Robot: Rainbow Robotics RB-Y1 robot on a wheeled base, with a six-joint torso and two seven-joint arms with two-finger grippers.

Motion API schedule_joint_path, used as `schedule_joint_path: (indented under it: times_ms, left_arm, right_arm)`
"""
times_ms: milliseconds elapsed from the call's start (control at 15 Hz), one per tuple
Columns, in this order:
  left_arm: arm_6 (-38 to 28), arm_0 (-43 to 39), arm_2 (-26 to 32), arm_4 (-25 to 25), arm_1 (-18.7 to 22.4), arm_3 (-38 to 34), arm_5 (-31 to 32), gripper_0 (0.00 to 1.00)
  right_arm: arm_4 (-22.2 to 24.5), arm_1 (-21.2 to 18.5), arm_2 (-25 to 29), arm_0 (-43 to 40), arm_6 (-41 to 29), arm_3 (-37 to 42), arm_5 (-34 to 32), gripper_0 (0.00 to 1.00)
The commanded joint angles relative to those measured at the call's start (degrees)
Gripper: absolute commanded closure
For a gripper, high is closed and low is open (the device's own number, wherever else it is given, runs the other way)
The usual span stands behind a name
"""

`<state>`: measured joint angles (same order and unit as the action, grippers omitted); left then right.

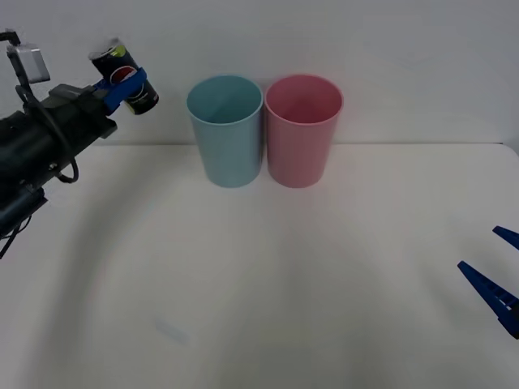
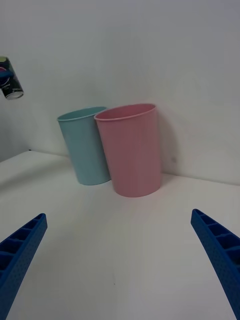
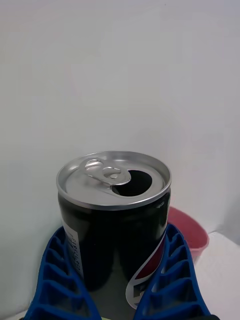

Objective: Grasp the object on the table and drop it into the matching bin: aluminum can to the light blue bin, PET bottle to the pink bin.

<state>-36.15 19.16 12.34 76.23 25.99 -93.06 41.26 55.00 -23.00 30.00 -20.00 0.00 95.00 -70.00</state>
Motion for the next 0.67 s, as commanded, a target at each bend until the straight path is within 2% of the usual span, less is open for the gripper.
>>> schedule_joint_path:
  times_ms: [67, 400, 667]
  left_arm:
    - [0.21, 5.72, -1.53, 1.03, 0.03, 5.78, 0.31, 0.99]
    - [1.61, 16.61, -3.90, 4.11, -0.06, 18.17, 1.98, 0.99]
    - [4.25, 24.88, -7.15, 4.19, -0.24, 28.98, 1.72, 0.99]
  right_arm:
    - [0.00, 0.00, 0.00, 0.00, 0.00, 0.00, 0.00, 0.00]
    - [0.00, 0.00, 0.00, 0.00, 0.00, 0.00, 0.00, 0.00]
    - [0.00, 0.00, 0.00, 0.00, 0.00, 0.00, 0.00, 0.00]
